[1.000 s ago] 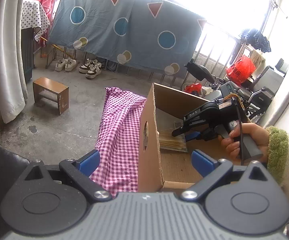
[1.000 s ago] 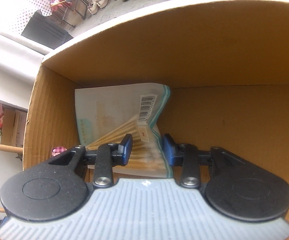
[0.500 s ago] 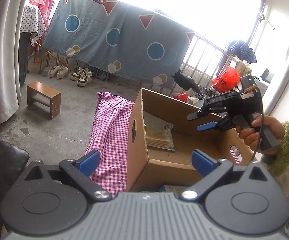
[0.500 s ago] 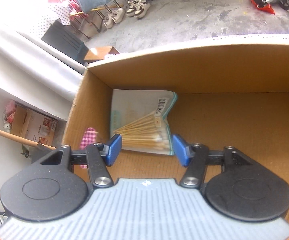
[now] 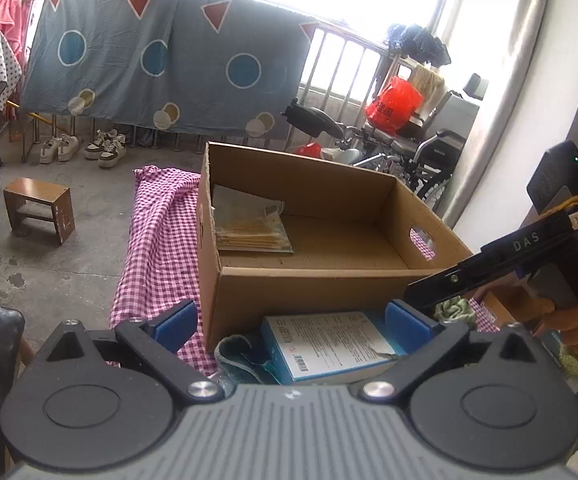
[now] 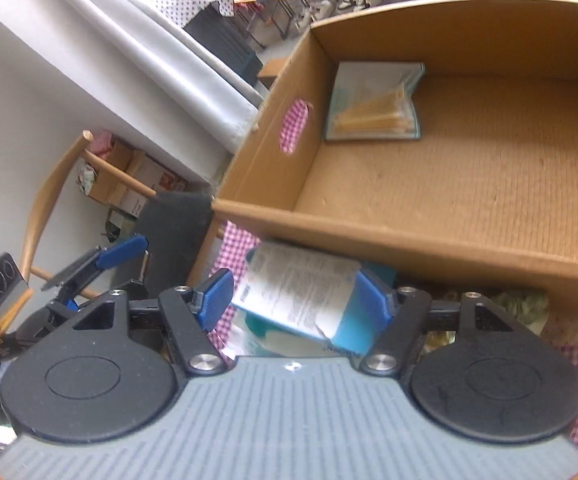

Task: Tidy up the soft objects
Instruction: 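Grasp the blue-and-white medicine box with the right tool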

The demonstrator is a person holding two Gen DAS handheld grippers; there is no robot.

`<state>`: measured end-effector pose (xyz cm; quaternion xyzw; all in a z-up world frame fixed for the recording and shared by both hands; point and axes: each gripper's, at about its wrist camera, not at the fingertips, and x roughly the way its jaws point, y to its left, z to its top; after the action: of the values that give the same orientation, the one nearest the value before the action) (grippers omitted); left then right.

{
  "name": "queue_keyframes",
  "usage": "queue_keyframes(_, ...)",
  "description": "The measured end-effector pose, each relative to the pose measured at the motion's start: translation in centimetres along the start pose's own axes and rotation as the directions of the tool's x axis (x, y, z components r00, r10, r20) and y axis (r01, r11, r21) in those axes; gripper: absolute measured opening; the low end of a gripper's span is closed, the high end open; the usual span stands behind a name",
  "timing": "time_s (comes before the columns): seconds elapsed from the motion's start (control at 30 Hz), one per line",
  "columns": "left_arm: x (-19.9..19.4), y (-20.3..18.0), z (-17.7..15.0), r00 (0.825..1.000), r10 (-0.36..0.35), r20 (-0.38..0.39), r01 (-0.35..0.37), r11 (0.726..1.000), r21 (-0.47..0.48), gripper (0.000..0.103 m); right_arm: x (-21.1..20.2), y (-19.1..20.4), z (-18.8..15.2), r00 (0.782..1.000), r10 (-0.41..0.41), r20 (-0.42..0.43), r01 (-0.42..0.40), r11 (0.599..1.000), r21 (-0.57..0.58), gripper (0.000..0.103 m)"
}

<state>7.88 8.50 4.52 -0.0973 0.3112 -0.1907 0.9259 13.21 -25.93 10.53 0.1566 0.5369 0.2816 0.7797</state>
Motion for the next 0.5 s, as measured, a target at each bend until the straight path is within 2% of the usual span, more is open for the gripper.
queue_keyframes(0.13, 2.9, -2.7, -1.9, 0.996, -0.017, -0.083, 0.027, 0.993, 0.119, 0.097, 3.1, 0.3, -1.5, 0.993, -0.104, -0.061, 0.102, 0.994, -0.027, 0.067)
queue_keyframes(0.27, 5.7, -4.0, -3.3, 0.989, -0.005, -0.146, 0.030, 0.984, 0.174, 0.092, 5.3, 1.1, -1.8, 0.981, -0.179, -0.078, 0.174, 0.983, -0.066, 0.070)
queue_keyframes(0.33, 6.7, -4.1, -3.7, 0.985, -0.004, -0.172, 0.036, 0.982, 0.185, 0.090, 5.9, 1.1, -1.6, 0.977, -0.193, -0.088, 0.187, 0.980, -0.063, 0.077)
queue_keyframes(0.5, 8.0, -3.3, -4.2, 0.974, -0.028, -0.223, 0.063, 0.987, 0.150, 0.079, 7.7, 0.3, -0.5, 0.978, -0.179, -0.107, 0.179, 0.984, -0.014, 0.081)
